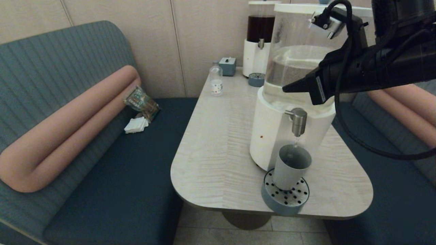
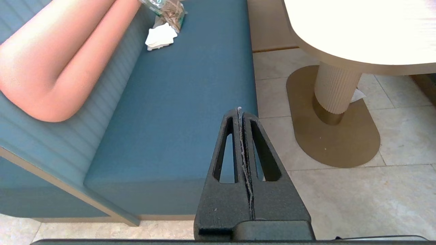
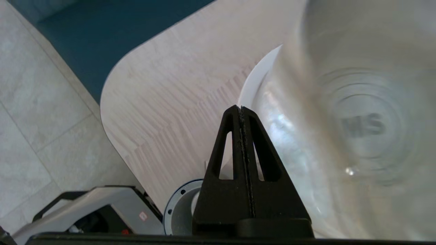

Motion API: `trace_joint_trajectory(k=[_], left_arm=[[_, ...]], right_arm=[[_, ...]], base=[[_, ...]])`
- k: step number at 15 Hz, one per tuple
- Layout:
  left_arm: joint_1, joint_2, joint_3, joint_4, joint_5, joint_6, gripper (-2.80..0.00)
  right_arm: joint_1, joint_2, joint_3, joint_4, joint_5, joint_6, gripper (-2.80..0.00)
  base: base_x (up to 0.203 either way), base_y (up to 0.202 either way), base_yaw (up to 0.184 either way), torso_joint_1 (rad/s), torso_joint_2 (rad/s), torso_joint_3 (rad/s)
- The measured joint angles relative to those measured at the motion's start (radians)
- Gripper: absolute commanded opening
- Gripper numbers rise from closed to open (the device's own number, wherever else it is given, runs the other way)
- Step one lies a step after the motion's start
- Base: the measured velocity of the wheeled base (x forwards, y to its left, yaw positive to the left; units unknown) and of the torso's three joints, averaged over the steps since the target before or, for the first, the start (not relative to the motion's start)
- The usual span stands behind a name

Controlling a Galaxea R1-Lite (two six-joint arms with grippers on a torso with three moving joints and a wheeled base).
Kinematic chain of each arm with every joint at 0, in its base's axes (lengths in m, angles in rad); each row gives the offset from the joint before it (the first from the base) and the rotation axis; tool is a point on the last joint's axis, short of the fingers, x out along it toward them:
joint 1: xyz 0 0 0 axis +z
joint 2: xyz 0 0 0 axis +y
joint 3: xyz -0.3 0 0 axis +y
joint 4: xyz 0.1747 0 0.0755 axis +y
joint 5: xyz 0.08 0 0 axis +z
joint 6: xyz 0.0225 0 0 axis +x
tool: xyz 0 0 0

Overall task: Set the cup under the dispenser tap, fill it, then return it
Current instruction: Turn off the faucet

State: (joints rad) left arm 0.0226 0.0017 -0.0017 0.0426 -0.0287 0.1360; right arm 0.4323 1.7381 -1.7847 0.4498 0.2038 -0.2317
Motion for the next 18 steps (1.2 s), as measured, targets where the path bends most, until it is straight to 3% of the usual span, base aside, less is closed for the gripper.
trace_joint_trajectory(k=[7,15,18], left_arm=[[0.0,0.0,0.0,0.0,0.0,0.0,-2.8],[0.0,0.0,0.0,0.0,0.0,0.0,-2.8],[0.0,0.0,0.0,0.0,0.0,0.0,-2.8]], right_arm=[[-0.006,-0.083,0.044,0.0,-0.013,0.002,-2.8],[-0.005,-0.214,0.152,-0.001,-0.095,-0.003,-2.8],[-0.042,-0.287,0.209,-0.004,-0.097,-0.002,-2.8]], base=[[0.0,0.0,0.0,0.0,0.0,0.0],[0.0,0.0,0.0,0.0,0.0,0.0],[0.0,0.0,0.0,0.0,0.0,0.0]])
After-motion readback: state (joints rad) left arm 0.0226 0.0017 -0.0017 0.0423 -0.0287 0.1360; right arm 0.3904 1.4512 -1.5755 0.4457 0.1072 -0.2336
